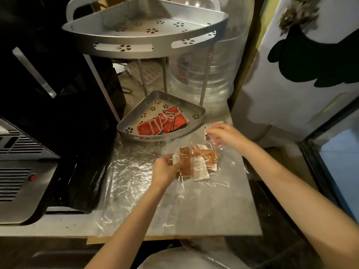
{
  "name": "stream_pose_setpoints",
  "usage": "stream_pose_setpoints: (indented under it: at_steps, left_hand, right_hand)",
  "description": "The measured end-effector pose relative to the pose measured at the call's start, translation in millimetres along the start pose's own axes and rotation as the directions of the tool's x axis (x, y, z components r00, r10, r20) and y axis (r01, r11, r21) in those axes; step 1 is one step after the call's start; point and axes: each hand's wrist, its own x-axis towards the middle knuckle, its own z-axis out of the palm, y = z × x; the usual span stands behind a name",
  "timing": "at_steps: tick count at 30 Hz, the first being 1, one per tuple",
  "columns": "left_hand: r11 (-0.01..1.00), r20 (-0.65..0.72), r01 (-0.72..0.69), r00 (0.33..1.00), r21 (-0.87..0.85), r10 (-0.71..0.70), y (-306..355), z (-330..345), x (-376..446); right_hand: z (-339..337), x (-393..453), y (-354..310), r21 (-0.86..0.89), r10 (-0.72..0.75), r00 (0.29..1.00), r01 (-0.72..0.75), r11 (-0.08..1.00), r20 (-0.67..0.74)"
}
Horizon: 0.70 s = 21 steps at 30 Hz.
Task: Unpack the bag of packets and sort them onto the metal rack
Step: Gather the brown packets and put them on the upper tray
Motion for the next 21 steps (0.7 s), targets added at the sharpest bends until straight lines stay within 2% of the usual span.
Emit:
stream_pose_setpoints:
  at_steps: [5,7,10,12,16,18,21]
  left_hand:
    - [0.998,-0.002,0.016,1.000,0.062,-0.016,-2,-3,6]
    - [0.998,0.000,0.033,0.999,0.044,-0.033,-3,-3,6]
    - [0.997,0.001,0.071,0.997,0.018,-0.071,-6,-3,7]
    - [0.995,-0.001,0.098,0.995,0.011,-0.098,-9,-3,10]
    - [0.993,0.009,0.122,0.993,-0.010,-0.122,-11,-3,11]
    - [0.992,0.011,0.124,0.992,-0.010,-0.124,-12,-2,12]
    - [0.992,0.016,0.123,0.992,-0.013,-0.123,-14,-1,12]
  right_hand:
    - [-20,-6,11,-0.044,0.204,0.973,-0.200,0.979,0.110]
    - [-25,-7,20,-0.012,0.214,0.957,-0.216,0.976,0.198]
    - [-30,-10,34,0.160,0.197,0.930,-0.256,0.953,0.311]
    - [-32,-13,43,0.208,0.199,0.913,-0.285,0.936,0.356]
    - [-31,-21,55,-0.091,0.270,0.883,-0.255,0.963,0.384]
    - [-26,-23,57,-0.135,0.274,0.873,-0.239,0.962,0.404]
    - [-17,-26,60,0.059,0.265,0.883,-0.311,0.949,0.388]
